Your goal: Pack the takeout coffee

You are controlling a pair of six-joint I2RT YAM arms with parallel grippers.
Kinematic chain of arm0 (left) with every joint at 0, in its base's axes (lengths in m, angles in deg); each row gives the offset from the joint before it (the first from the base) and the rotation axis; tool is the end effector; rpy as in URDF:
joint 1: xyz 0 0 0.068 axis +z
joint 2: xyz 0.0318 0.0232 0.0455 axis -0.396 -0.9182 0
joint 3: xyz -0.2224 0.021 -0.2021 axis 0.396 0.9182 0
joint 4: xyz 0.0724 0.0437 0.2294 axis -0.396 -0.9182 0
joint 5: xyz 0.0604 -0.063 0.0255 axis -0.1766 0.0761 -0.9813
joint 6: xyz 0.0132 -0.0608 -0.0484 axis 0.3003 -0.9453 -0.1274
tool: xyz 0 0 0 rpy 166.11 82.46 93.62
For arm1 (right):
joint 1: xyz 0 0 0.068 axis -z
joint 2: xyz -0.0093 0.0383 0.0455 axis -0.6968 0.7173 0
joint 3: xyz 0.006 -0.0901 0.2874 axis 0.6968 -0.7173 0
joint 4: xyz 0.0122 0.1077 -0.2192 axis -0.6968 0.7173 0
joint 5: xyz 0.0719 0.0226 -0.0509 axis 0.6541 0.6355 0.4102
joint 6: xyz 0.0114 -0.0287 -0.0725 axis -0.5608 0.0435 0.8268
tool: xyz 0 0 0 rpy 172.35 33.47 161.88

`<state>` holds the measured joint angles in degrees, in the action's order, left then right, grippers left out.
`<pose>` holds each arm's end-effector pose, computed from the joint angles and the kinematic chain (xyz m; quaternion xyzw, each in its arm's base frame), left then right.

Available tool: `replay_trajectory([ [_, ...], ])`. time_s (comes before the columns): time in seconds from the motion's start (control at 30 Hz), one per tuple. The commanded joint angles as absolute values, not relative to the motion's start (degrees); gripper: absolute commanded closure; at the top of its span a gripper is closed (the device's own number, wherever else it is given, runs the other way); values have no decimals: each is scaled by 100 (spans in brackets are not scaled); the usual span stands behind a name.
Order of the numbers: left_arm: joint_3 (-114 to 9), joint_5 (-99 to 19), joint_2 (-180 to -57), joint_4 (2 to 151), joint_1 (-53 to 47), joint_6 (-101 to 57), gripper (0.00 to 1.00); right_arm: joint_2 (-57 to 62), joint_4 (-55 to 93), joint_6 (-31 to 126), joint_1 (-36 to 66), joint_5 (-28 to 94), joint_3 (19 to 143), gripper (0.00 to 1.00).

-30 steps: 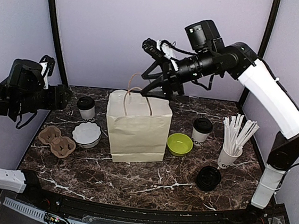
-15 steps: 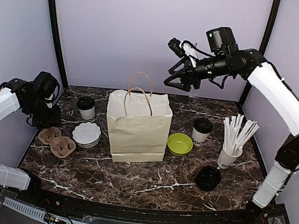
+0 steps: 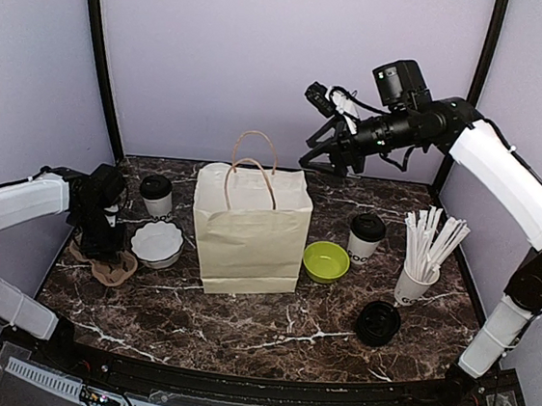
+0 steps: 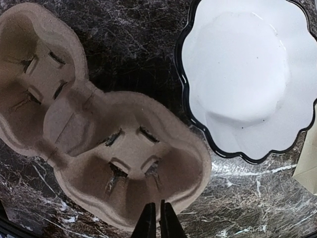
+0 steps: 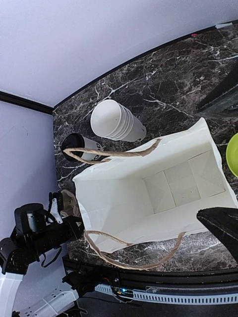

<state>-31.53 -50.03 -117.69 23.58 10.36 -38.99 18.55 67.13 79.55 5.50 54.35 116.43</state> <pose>0.2068 -0.0457 0.2260 -0.1383 0.9801 -0.0384 0.1374 0.2685 0.2574 0.4413 -0.5521 0.6673 0.2766 0.4165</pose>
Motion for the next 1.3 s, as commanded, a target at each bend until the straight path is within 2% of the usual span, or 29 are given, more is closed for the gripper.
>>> replay_trajectory([
  [0.0, -3040, -5230, -11830, 2663, 1083, -3898, 92, 1729, 6485, 7970, 577, 5580, 11547, 39],
  [0.07, -3084, -5431, -11923, 2662, 1116, -3956, 88, 1729, 6487, 7969, 578, 5589, 11534, 38],
  [0.1, -3148, -5565, -11941, 2607, 1149, -3980, 76, 1725, 6487, 7961, 578, 5598, 11538, 38],
  [0.17, -3240, -5659, -11931, 2545, 1299, -4092, 61, 1714, 6491, 7960, 577, 5615, 11517, 38],
  [0.3, -3133, -5537, -11502, 2971, 1517, -4415, 40, 1679, 6483, 7994, 583, 5620, 11434, 39],
  [0.43, -2975, -5725, -11140, 3262, 1532, -5023, 31, 1652, 6473, 8021, 585, 5640, 11330, 39],
  [0.6, -3014, -6115, -11072, 3175, 1548, -5513, 30, 1650, 6465, 8048, 583, 5736, 11238, 40],
  [0.7, -3046, -6339, -11071, 3276, 1773, -5344, 35, 1664, 6454, 8048, 585, 5768, 11196, 40],
  [0.77, -3032, -6293, -11180, 3432, 2011, -5205, 46, 1667, 6444, 8048, 585, 5787, 11170, 40],
  [0.8, -3023, -6257, -11226, 3546, 2089, -5159, 58, 1661, 6441, 8048, 585, 5791, 11151, 41],
  [0.83, -3018, -6244, -11323, 3601, 2228, -5065, 67, 1659, 6435, 8044, 585, 5792, 11130, 41],
  [0.87, -2998, -6241, -11373, 3718, 2272, -5032, 82, 1652, 6425, 8042, 585, 5792, 11103, 41],
  [0.93, -2947, -6235, -11568, 3901, 2518, -4949, 92, 1627, 6418, 8044, 581, 5780, 11069, 41],
  [1.07, -2914, -6032, -12134, 4195, 2767, -4837, 99, 1569, 6393, 8063, 585, 5719, 10983, 41],
  [1.27, -3144, -6150, -12964, 4551, 2934, -4578, 100, 1495, 6308, 8092, 593, 5639, 10780, 41],
])
